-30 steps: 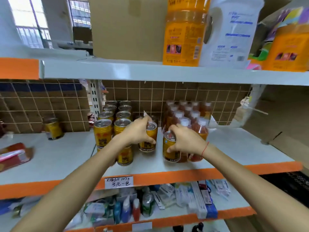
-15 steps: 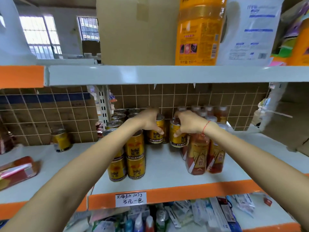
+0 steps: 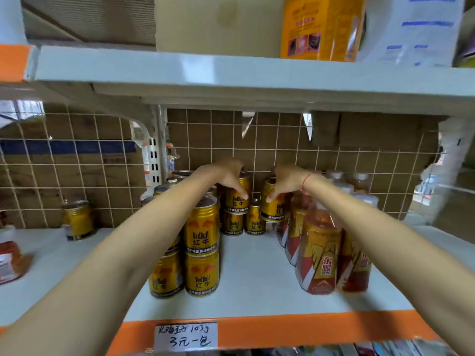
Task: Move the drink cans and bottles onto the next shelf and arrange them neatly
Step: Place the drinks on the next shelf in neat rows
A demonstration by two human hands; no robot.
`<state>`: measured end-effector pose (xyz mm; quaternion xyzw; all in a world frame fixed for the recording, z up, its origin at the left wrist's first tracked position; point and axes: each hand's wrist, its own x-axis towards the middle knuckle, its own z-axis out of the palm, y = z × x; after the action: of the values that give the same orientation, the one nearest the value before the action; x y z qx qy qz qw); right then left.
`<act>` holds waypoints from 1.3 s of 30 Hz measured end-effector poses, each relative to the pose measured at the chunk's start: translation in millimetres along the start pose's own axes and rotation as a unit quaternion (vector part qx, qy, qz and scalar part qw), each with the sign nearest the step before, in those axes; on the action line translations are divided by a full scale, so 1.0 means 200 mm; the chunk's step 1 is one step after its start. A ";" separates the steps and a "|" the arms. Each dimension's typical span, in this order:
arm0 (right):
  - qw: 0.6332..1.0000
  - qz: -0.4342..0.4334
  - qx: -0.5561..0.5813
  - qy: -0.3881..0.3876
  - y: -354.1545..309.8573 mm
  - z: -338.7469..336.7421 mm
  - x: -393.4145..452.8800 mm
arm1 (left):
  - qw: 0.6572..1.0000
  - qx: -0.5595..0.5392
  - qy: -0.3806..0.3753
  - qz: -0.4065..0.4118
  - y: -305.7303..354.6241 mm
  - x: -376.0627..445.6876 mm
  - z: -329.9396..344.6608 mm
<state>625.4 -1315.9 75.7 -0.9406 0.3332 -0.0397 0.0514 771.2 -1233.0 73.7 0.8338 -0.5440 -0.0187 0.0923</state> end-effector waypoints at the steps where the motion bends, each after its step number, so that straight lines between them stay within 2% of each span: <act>1: 1.000 0.003 -0.002 -0.005 0.00 0.00 0.01 | 1.000 0.003 -0.002 -0.002 -0.01 0.02 0.01; 11: 0.996 0.037 0.007 -0.081 -0.05 -0.07 0.06 | 0.998 0.041 -0.038 -0.012 -0.04 0.06 -0.03; 21: 0.997 0.050 -0.025 -0.061 -0.12 -0.11 0.09 | 0.995 0.090 -0.050 -0.012 -0.07 0.18 -0.07; 26: 0.997 0.045 0.011 -0.056 -0.13 -0.08 0.12 | 0.991 0.134 -0.029 0.010 -0.08 0.24 -0.03; 39: 0.997 0.046 0.055 -0.036 -0.14 -0.03 0.22 | 0.993 0.113 -0.023 0.038 -0.13 0.30 0.00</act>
<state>676.8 -1322.0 87.2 -0.9208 0.3716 -0.0214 0.1167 819.0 -1276.5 73.1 0.8168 -0.5760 0.0275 -0.0147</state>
